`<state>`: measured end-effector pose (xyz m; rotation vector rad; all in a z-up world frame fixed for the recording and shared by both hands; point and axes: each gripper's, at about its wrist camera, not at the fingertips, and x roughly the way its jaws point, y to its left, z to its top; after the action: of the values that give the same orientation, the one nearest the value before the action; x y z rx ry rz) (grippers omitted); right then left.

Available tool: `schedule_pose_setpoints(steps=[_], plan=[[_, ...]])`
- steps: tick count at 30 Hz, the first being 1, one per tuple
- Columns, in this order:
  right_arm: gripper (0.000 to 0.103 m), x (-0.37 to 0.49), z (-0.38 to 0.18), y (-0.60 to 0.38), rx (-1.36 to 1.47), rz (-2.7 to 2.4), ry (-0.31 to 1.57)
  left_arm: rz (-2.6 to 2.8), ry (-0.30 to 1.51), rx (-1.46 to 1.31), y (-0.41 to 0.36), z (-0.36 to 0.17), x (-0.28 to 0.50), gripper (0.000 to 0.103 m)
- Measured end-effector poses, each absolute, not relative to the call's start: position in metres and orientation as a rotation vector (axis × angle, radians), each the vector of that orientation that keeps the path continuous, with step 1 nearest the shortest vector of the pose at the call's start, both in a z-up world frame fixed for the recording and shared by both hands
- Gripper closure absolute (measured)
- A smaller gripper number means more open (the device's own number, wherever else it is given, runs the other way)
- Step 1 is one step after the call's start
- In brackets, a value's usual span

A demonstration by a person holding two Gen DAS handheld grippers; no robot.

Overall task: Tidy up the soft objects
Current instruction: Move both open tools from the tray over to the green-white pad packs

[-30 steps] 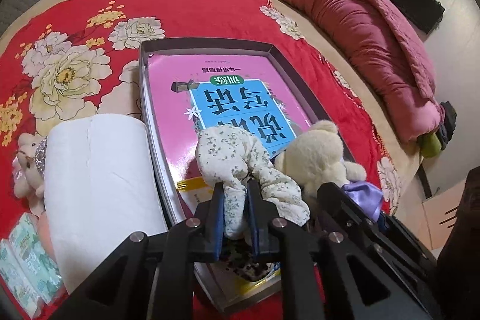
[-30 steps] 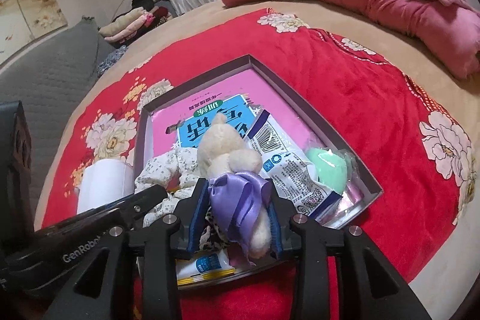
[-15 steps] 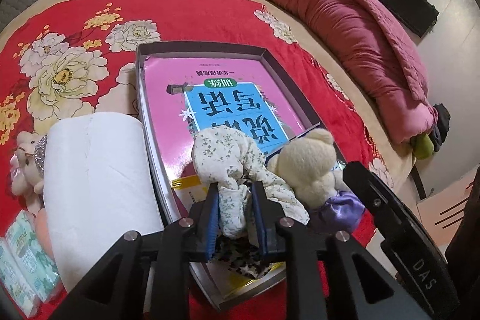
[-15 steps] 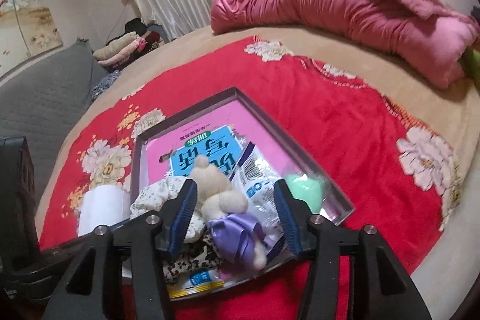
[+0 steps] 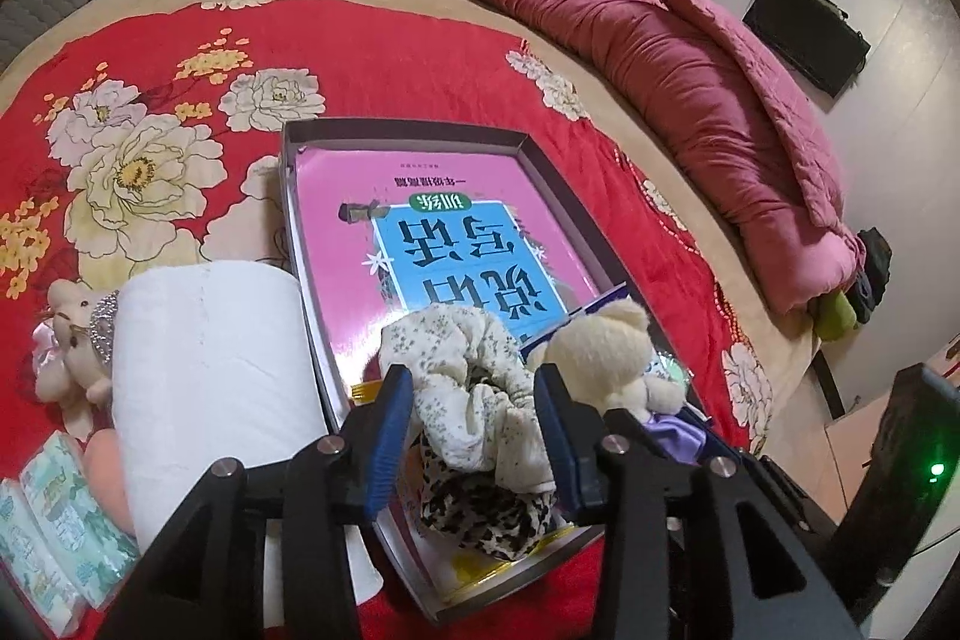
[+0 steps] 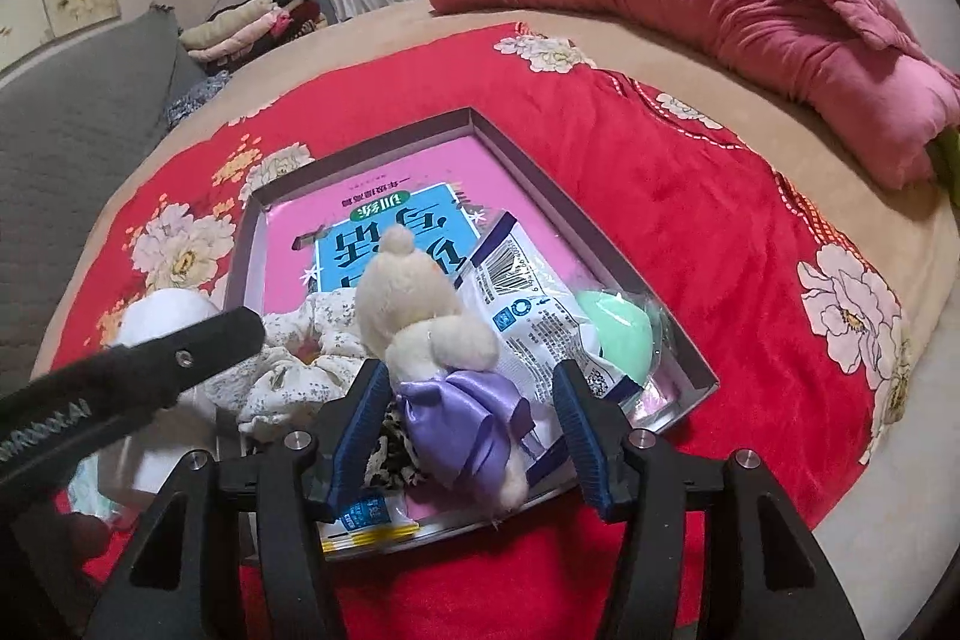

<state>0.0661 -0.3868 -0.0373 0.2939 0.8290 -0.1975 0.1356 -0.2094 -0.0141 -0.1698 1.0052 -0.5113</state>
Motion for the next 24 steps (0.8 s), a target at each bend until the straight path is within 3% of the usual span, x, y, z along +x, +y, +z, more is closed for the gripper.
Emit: schedule_pose_setpoints(steps=[14,24], plan=[[0.031,0.066,-0.034,-0.383,0.276,-0.182,0.788,-0.499,0.911,-0.249,-0.161,0.031,0.115,0.06],[0.029,0.06,-0.022,-0.376,0.241,-0.186,0.719,-0.381,0.876,-0.344,-0.084,0.047,0.105,0.055]])
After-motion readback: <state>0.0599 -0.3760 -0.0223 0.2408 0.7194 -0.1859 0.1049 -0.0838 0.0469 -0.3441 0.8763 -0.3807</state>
